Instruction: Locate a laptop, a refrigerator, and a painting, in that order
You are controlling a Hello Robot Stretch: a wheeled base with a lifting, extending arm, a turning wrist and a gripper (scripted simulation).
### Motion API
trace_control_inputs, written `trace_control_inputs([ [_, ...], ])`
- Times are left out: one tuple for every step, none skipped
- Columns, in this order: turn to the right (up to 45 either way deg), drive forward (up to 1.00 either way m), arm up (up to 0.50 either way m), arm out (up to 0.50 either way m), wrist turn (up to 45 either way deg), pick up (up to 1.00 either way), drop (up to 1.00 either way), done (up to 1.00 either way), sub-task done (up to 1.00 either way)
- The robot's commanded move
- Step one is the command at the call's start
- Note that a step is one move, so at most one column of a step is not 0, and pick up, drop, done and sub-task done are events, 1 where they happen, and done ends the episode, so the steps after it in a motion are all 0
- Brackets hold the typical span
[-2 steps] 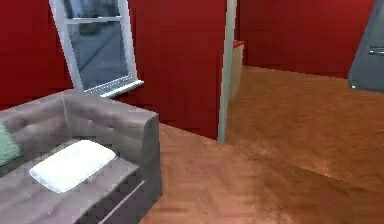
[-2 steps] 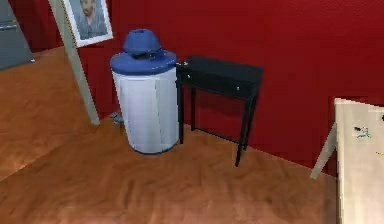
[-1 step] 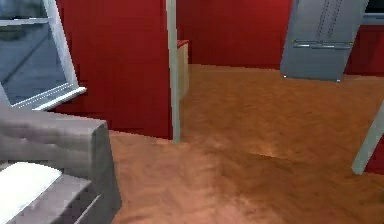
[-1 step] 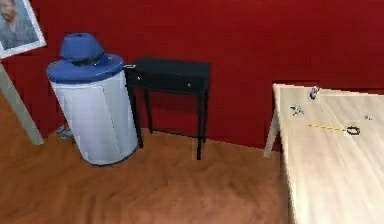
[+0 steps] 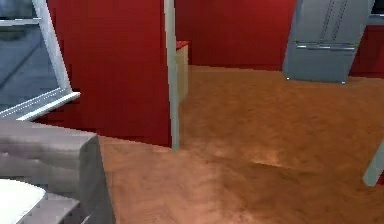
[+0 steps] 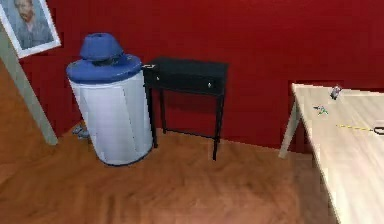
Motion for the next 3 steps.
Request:
trace_control_inputs([
  [-18.0, 0.00, 0.00, 0.00, 0.0, 0.00, 0.00, 0.00, 0.00],
  [0.0, 0.15, 0.00, 0.00, 0.0, 0.00, 0.00, 0.00, 0.00],
  [-45.0, 0.00, 0.00, 0.00, 0.0, 0.00, 0.00, 0.00, 0.00],
])
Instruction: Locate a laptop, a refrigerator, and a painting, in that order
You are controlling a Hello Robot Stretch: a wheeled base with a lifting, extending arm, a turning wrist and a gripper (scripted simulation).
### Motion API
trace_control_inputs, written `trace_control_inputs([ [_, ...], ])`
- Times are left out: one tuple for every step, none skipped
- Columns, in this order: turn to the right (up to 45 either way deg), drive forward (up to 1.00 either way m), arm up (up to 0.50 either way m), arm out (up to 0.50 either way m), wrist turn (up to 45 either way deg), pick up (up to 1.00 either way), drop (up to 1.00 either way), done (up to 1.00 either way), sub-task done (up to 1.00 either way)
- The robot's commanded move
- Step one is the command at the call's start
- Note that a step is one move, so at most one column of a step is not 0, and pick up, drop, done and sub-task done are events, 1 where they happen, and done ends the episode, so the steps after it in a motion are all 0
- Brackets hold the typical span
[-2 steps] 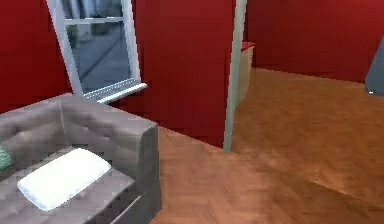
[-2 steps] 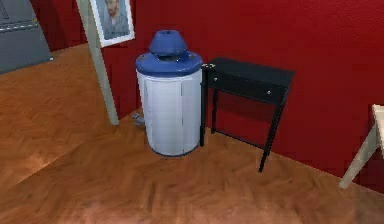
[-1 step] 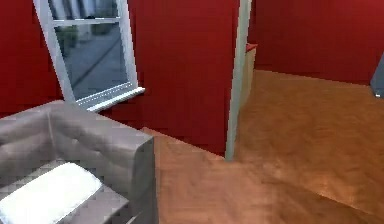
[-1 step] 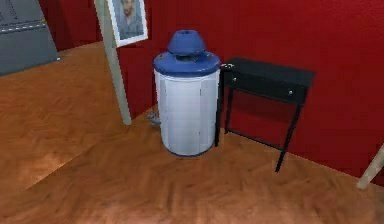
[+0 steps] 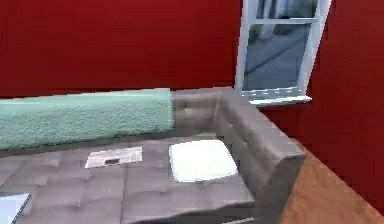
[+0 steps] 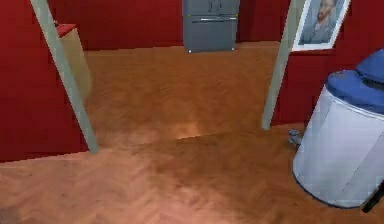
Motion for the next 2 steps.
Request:
trace_control_inputs([
  [-45.0, 0.00, 0.00, 0.00, 0.0, 0.00, 0.00, 0.00, 0.00],
  [-30.0, 0.00, 0.00, 0.00, 0.0, 0.00, 0.00, 0.00, 0.00],
])
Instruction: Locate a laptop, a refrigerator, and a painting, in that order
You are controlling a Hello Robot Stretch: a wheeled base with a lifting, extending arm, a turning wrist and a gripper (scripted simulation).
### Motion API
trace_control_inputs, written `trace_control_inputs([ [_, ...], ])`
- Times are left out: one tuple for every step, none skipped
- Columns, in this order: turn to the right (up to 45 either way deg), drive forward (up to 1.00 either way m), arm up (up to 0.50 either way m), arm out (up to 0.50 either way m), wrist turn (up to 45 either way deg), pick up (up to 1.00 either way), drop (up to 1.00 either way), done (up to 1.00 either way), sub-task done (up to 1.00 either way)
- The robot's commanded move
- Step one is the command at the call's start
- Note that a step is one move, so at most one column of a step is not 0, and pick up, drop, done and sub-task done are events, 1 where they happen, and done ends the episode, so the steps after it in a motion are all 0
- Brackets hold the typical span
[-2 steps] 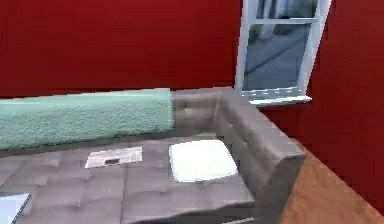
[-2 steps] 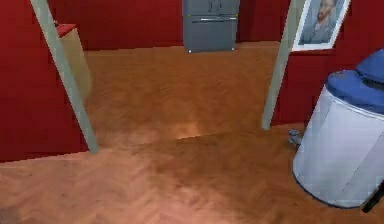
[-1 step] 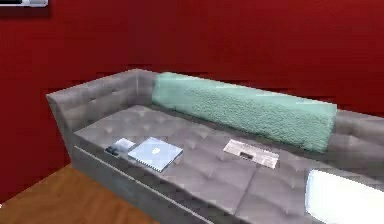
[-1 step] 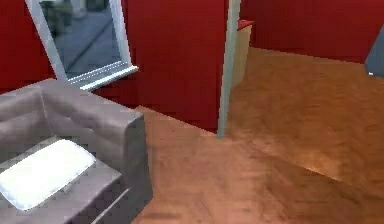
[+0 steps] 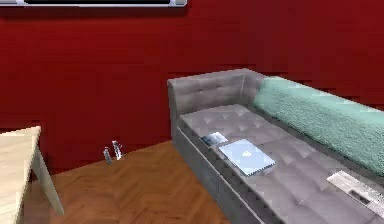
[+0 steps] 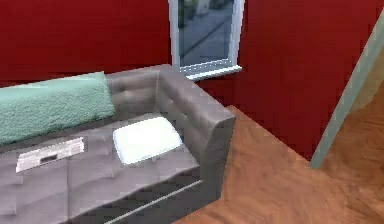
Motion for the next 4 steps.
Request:
trace_control_inputs([
  [0.0, 0.20, 0.00, 0.00, 0.0, 0.00, 0.00, 0.00, 0.00],
  [21.0, 0.00, 0.00, 0.00, 0.0, 0.00, 0.00, 0.00, 0.00],
  [0.0, 0.00, 0.00, 0.00, 0.0, 0.00, 0.00, 0.00, 1.00],
  [45.0, 0.00, 0.00, 0.00, 0.0, 0.00, 0.00, 0.00, 0.00],
])
